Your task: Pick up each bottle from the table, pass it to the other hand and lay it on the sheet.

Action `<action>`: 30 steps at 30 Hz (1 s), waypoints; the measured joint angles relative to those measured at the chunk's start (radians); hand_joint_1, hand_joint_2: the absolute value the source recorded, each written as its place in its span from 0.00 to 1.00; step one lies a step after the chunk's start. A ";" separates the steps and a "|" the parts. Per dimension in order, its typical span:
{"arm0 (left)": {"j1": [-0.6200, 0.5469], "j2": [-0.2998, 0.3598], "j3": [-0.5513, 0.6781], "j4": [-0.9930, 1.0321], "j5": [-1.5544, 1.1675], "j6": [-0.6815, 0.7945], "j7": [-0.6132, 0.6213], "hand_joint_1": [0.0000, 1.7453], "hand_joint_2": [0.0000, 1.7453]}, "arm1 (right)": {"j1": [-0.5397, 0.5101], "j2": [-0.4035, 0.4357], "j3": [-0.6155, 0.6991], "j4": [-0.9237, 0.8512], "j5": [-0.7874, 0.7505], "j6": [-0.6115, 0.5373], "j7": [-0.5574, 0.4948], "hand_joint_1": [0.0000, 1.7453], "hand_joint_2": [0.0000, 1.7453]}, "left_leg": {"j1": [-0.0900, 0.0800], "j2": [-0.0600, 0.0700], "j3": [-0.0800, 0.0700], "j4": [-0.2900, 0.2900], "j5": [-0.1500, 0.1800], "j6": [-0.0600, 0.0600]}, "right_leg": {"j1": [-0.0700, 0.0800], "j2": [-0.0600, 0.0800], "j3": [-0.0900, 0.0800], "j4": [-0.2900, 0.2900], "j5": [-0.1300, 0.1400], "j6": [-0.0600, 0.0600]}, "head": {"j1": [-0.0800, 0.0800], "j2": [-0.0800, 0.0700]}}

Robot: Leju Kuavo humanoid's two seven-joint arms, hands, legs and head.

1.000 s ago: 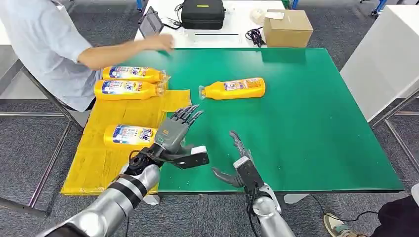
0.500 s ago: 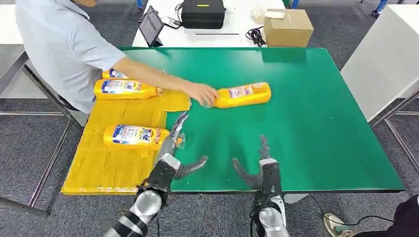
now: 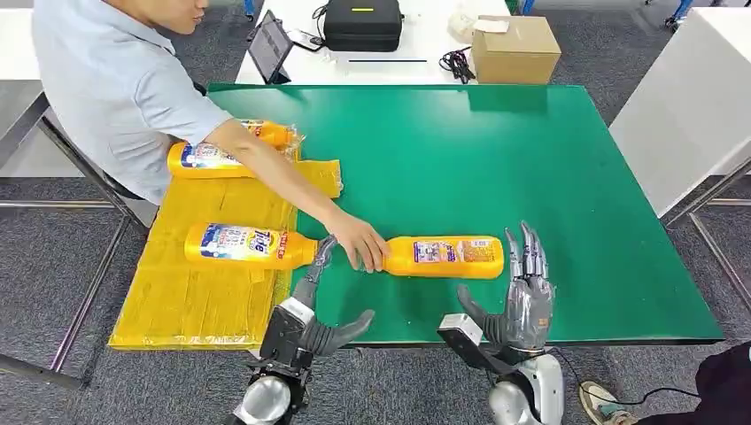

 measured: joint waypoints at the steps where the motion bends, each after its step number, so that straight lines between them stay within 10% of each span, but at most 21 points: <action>1: 0.006 0.002 -0.002 -0.006 -0.001 -0.008 0.003 0.00 1.00 | -0.004 -0.007 0.000 0.006 0.014 0.000 0.014 0.00 1.00 | 0.000 0.000 0.000 0.000 0.000 0.000 | 0.000 0.000 0.000 0.000 0.000 0.000 | 0.000 0.000; 30: 0.069 0.021 -0.020 -0.116 -0.364 0.099 0.099 0.00 1.00 | -0.147 -0.067 0.167 0.184 -0.023 0.333 0.223 0.00 1.00 | 0.000 -0.001 0.000 0.000 0.000 0.000 | 0.000 0.000 0.000 0.000 0.000 0.000 | 0.000 0.000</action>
